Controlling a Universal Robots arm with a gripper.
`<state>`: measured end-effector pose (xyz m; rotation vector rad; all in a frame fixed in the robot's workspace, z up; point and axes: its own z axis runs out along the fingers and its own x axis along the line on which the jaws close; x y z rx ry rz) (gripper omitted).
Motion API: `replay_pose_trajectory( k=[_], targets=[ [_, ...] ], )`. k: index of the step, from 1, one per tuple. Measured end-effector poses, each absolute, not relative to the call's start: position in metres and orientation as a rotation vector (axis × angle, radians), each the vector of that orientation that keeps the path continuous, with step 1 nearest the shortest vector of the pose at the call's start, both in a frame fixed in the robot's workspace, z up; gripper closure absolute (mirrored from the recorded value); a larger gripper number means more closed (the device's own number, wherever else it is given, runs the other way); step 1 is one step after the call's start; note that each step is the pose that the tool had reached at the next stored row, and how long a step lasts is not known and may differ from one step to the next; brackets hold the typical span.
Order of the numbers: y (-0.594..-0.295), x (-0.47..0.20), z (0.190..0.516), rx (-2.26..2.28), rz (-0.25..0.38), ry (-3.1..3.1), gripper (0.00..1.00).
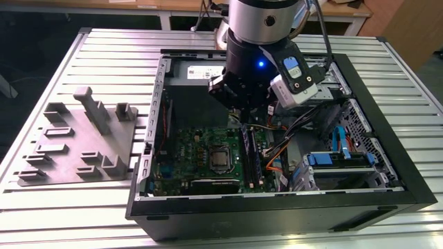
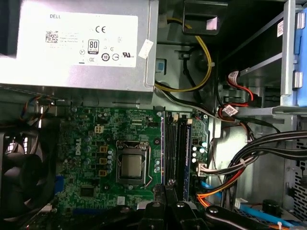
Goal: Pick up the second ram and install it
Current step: 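Pick up the second ram and move it above second insertion slot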
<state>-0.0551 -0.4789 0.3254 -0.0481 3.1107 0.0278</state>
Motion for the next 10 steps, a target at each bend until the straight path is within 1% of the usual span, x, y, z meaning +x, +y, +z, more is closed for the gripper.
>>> replay_pose_trajectory(
  k=[10],
  targets=[
    [-0.4789, -0.0548, 0.3318, -0.048, 0.028, 3.111, 0.89]
  ],
)
